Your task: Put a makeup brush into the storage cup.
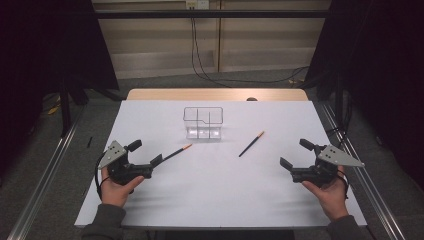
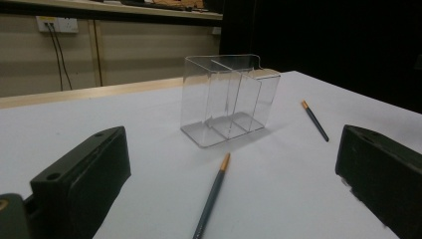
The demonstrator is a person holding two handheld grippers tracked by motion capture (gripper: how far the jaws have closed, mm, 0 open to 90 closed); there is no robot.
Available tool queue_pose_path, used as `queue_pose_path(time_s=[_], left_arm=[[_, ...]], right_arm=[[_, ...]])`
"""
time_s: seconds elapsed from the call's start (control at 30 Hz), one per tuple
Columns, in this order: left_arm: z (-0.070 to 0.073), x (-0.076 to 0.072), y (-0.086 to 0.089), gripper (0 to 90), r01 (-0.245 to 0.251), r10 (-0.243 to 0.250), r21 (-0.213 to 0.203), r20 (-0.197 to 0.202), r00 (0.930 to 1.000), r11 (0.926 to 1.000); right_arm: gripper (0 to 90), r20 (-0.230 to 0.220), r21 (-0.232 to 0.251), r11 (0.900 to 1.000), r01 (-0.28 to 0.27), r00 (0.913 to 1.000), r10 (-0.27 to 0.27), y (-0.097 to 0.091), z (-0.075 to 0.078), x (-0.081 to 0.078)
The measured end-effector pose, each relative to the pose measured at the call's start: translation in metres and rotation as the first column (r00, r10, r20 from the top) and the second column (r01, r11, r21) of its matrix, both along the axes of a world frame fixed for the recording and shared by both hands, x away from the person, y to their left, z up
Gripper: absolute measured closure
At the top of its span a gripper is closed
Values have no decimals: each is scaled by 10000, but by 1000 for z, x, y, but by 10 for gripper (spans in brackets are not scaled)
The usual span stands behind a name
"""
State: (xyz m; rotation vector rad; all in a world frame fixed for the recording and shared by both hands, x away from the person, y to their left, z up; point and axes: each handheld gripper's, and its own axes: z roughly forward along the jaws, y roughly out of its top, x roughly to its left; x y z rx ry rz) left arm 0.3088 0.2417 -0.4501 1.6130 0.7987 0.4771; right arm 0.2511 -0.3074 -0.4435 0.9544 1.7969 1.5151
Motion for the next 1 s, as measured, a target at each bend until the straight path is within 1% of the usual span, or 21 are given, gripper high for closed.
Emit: queue_pose_path(time_s=[0.03, 0.1, 0.13, 0.2, 0.27, 0.33, 0.43, 0.5, 0.67, 0.73, 0.77, 0.8, 0.83, 0.9, 0.93, 0.97, 1.0], left_arm=[[0, 0, 0, 6, 100, -100, 2, 10, 9999, 10000], [0, -1, -1, 6, 27, -27, -15, 9, 10000, 10000], [0, -1, -1, 6, 55, -55, -36, 16, 10000, 10000], [0, -1, -1, 6, 14, -14, 52, -21, 10000, 10000], [-1, 0, -1, 6, 34, -34, -19, -58, 10000, 10000], [0, 0, -1, 7, 75, -75, 130, -5, 10000, 9999], [0, 0, -1, 10, 42, -43, 90, 75, 10000, 10000], [1, 1, 0, 11, -26, 25, 98, 88, 10000, 9999], [1, 1, 0, 11, -22, 22, 56, 83, 10000, 10000], [1, 1, -1, 11, 17, -20, 260, 114, 9999, 9997], [1, 1, -2, 11, -7, 5, 184, 100, 9999, 9998], [1, 2, -3, 11, 14, -16, 249, 97, 10000, 9997], [1, 2, -3, 11, 46, -47, 211, 82, 10000, 9998], [0, 3, -4, 11, 144, -145, 224, 40, 9999, 9996], [0, 3, -5, 11, 60, -61, 171, 61, 10000, 9998], [0, 3, -6, 11, 65, -66, 202, 33, 10000, 9998], [1, 4, -6, 11, 130, -133, 340, 65, 9999, 9993]], right_arm=[[12, 17, -18, 10000, 13, 10000, -13, 0, 0, 0], [12, 46, 2, 10000, 36, 10000, -36, 0, 1, 1], [13, -18, -2, 10000, 62, 10000, -62, 0, 1, 0], [12, 4, -59, 10000, 73, 10000, -73, 0, 1, 1], [13, -6, -113, 9999, -7, 10000, 7, 1, 0, 1], [13, 11, -77, 10000, -56, 10000, 56, 1, 0, 1], [13, 69, -79, 9999, -67, 10000, 68, 1, 0, 2], [12, 57, -121, 9999, -7, 10000, 8, 1, 1, 2], [13, 28, -52, 10000, -41, 10000, 41, 2, 0, 3], [13, 70, -28, 10000, -63, 10000, 64, 2, 1, 3], [13, 65, -48, 10000, -64, 10000, 64, 2, 1, 3], [13, 99, -109, 9999, -59, 9999, 60, 2, 1, 3], [13, 53, -72, 9999, -72, 10000, 72, 3, 1, 3], [13, 114, -75, 9999, -97, 9999, 98, 2, 1, 4], [13, 116, -67, 9999, -87, 9999, 87, 3, 1, 4], [13, 116, -67, 9999, -87, 9999, 87, 3, 1, 4], [14, 99, -64, 9999, -110, 9999, 110, 2, 1, 4]])
